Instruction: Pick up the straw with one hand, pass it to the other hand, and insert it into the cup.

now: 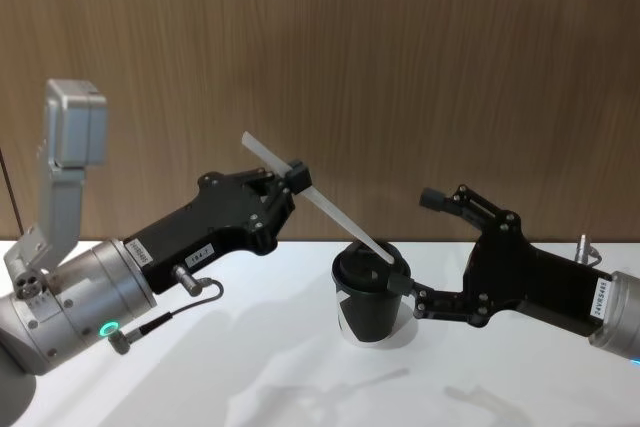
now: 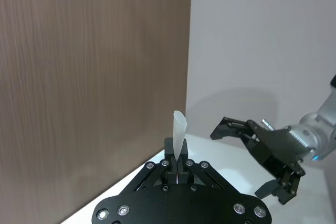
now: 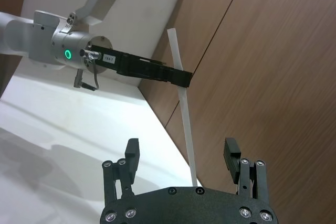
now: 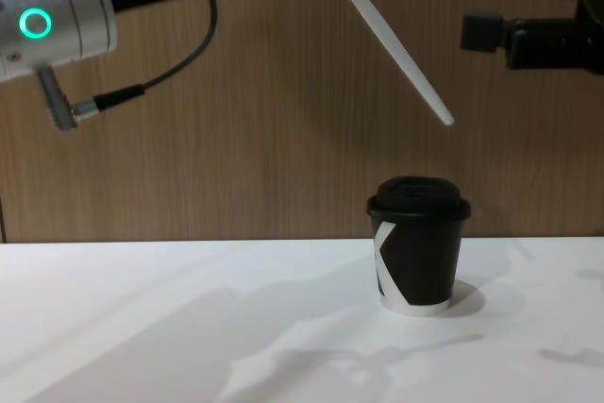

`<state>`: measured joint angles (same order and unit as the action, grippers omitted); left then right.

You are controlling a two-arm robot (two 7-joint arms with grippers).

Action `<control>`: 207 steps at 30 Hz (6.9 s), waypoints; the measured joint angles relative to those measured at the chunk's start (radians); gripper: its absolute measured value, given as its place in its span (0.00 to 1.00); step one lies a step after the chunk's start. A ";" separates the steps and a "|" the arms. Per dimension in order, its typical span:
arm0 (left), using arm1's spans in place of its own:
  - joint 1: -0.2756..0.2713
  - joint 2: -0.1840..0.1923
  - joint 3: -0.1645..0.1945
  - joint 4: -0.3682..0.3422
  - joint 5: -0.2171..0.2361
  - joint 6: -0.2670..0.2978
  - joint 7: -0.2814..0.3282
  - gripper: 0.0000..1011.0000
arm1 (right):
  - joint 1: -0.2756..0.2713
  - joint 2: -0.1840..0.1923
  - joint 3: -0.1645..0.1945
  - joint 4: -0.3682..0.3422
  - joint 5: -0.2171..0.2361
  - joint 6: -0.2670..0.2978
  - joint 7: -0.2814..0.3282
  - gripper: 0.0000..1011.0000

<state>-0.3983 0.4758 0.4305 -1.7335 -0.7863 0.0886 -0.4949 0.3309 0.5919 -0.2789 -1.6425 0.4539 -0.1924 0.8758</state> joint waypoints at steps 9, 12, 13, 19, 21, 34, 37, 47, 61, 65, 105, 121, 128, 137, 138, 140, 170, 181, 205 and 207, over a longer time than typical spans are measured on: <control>-0.035 0.048 0.027 -0.047 0.108 0.022 0.030 0.01 | 0.000 0.000 0.000 0.000 0.000 0.000 0.000 0.99; -0.051 0.064 0.035 -0.063 0.139 0.044 0.037 0.01 | 0.000 0.000 0.000 0.000 0.000 0.000 0.000 0.99; -0.054 0.067 0.037 -0.067 0.145 0.050 0.038 0.01 | 0.000 0.000 0.000 0.000 0.000 0.000 0.000 0.99; -0.090 0.090 0.048 -0.093 0.182 0.119 0.047 0.01 | 0.000 0.000 0.000 0.000 0.000 0.000 0.000 0.99; -0.098 0.093 0.049 -0.096 0.187 0.135 0.049 0.01 | 0.000 0.000 0.000 0.000 0.000 0.000 0.000 0.99; -0.150 0.091 0.065 -0.088 0.197 0.209 0.057 0.01 | 0.000 0.000 0.000 0.000 0.000 0.000 0.000 0.99; -0.160 0.086 0.069 -0.079 0.195 0.219 0.058 0.01 | 0.000 0.000 0.000 0.000 0.000 0.000 0.000 0.99; -0.191 0.066 0.087 -0.041 0.185 0.237 0.057 0.01 | 0.000 0.000 0.000 0.000 0.000 0.000 0.000 0.99; -0.230 0.035 0.116 0.031 0.190 0.243 0.059 0.01 | 0.000 0.000 0.000 0.000 0.000 0.000 0.000 0.99; -0.236 0.026 0.123 0.046 0.195 0.245 0.060 0.01 | 0.000 0.000 0.000 0.000 0.000 0.000 0.000 0.99; -0.280 -0.052 0.163 0.148 0.255 0.244 0.039 0.01 | 0.000 0.000 0.000 0.000 0.000 0.000 0.000 0.99; -0.287 -0.068 0.169 0.175 0.269 0.242 0.028 0.01 | 0.000 0.000 0.000 0.000 0.000 0.000 0.000 0.99; -0.291 -0.073 0.172 0.183 0.271 0.242 0.024 0.01 | 0.000 0.000 0.000 0.000 0.000 0.000 0.000 0.99; -0.294 -0.077 0.176 0.193 0.272 0.243 0.020 0.01 | 0.000 0.000 0.000 0.000 0.000 0.000 0.000 0.99; -0.294 -0.078 0.177 0.195 0.272 0.243 0.018 0.01 | 0.000 0.000 0.000 0.000 0.000 0.000 0.000 0.99; -0.294 -0.079 0.177 0.197 0.271 0.243 0.017 0.01 | 0.000 0.000 0.000 0.000 0.000 0.000 0.000 0.99; -0.297 -0.084 0.181 0.209 0.268 0.237 0.009 0.78 | 0.000 0.000 0.000 0.000 0.000 0.000 0.000 0.99; -0.274 -0.078 0.168 0.194 0.268 0.209 0.018 0.99 | -0.003 -0.004 0.002 -0.004 0.010 0.014 -0.016 0.99; -0.184 -0.074 0.100 0.151 0.286 0.108 0.079 0.99 | -0.026 -0.089 0.043 -0.065 0.122 0.187 -0.229 0.99; -0.180 -0.076 0.097 0.150 0.287 0.101 0.083 0.99 | -0.025 -0.099 0.044 -0.069 0.132 0.204 -0.251 0.99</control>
<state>-0.5779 0.4000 0.5275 -1.5835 -0.4995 0.1900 -0.4118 0.3062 0.4934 -0.2345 -1.7115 0.5860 0.0121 0.6248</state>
